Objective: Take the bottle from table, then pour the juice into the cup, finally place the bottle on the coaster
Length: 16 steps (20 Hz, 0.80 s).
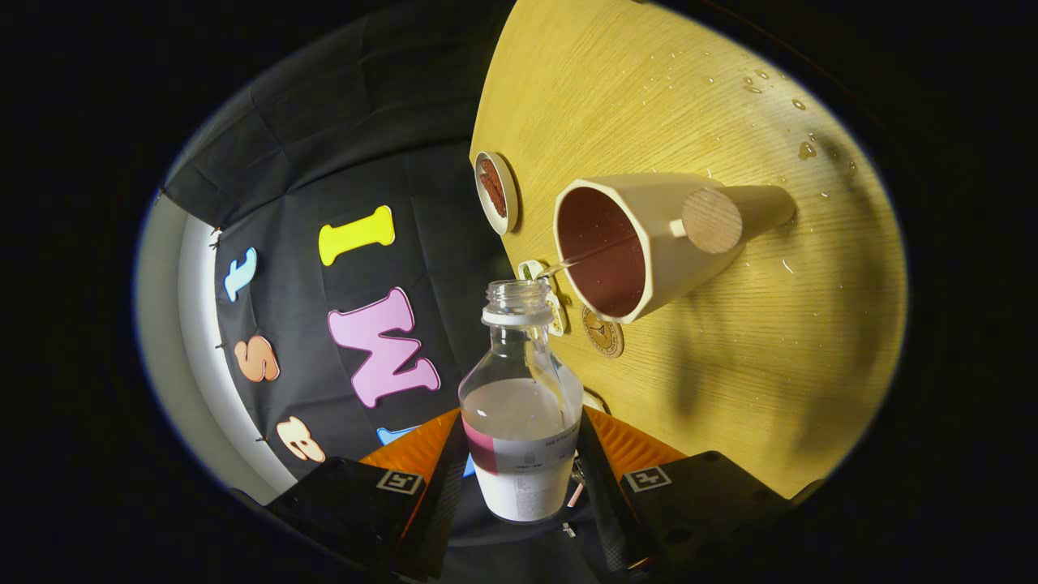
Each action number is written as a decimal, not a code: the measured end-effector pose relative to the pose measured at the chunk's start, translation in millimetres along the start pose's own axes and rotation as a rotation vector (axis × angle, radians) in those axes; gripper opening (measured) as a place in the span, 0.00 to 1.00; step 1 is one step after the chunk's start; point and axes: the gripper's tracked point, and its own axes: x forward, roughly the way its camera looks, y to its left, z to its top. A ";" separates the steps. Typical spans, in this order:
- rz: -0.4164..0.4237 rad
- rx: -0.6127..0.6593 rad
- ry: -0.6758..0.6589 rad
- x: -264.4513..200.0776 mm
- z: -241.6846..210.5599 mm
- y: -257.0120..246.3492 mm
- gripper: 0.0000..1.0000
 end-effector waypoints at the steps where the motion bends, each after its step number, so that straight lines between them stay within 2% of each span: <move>1: -0.002 0.003 0.001 0.4 -0.8 -0.4 0.75; 16: 0.019 0.083 0.005 2.3 -6.3 11.4 0.75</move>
